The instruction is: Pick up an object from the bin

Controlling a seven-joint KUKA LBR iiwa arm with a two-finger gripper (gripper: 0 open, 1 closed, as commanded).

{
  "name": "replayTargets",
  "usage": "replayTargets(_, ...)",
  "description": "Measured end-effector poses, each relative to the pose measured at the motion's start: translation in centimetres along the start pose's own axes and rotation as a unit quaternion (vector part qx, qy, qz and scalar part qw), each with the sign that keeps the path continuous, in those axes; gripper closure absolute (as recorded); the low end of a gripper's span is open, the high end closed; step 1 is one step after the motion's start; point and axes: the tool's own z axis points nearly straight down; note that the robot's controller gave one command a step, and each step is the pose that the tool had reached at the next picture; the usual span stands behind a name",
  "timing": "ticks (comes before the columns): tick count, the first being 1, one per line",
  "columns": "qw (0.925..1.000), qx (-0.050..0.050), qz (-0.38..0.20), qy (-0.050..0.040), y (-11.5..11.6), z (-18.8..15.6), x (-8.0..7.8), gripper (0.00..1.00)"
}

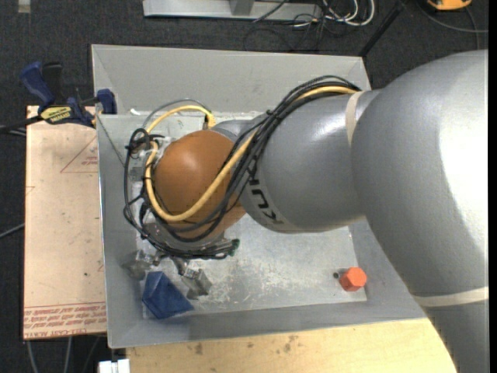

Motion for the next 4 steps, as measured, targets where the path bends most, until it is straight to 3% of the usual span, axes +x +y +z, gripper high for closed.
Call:
replayTargets(1, 0.9775, 0.001, -0.211, -0.0014, 1.0, 2.7, 1.0, 0.0)
replayTargets(2, 0.978, 0.001, -0.209, -0.0022, 1.0, 2.6, 0.9, 0.0)
replayTargets(3, 0.9779, 0.002, -0.209, -0.0033, 1.0, 2.6, 0.8, 1.0)
replayTargets(4, 0.9784, 0.003, -0.207, -0.002, 0.9, -8.2, 0.5, 1.0)
